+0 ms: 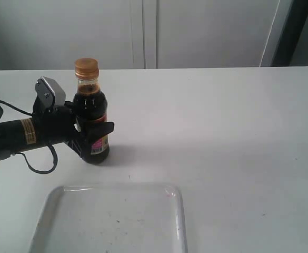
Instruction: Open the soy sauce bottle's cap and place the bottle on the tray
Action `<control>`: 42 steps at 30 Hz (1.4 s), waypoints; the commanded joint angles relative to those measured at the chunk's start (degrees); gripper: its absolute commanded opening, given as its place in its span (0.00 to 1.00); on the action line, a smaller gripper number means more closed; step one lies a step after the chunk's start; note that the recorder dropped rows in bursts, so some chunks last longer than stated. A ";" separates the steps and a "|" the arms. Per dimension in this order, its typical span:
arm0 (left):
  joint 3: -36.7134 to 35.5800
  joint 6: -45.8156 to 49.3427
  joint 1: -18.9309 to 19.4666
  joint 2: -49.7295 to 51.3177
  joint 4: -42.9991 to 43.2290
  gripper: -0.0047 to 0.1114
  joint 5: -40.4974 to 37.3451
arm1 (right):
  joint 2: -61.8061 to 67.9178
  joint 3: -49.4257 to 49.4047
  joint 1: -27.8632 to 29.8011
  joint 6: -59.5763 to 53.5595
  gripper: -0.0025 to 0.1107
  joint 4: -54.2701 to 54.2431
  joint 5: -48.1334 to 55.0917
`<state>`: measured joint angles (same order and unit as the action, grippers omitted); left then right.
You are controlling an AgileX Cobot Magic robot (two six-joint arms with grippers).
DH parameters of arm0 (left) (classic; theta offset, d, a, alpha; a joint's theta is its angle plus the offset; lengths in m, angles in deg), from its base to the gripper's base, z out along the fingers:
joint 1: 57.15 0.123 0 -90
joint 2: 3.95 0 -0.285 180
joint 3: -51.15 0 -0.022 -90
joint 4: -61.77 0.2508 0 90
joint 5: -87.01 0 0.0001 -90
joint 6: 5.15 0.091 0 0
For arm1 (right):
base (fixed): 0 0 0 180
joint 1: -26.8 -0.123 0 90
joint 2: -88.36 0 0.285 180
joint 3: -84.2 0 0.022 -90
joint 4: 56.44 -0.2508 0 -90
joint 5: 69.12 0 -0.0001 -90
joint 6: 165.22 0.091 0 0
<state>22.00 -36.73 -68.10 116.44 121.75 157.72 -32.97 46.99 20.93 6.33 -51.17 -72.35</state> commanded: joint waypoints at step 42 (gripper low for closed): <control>-0.01 0.12 -0.16 0.03 2.46 0.04 -0.75 | 42.52 14.59 -26.79 -12.37 0.02 0.98 -12.59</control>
<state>22.00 -36.40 -68.10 116.44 122.31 157.84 7.19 60.09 -5.18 -4.35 -50.13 -83.44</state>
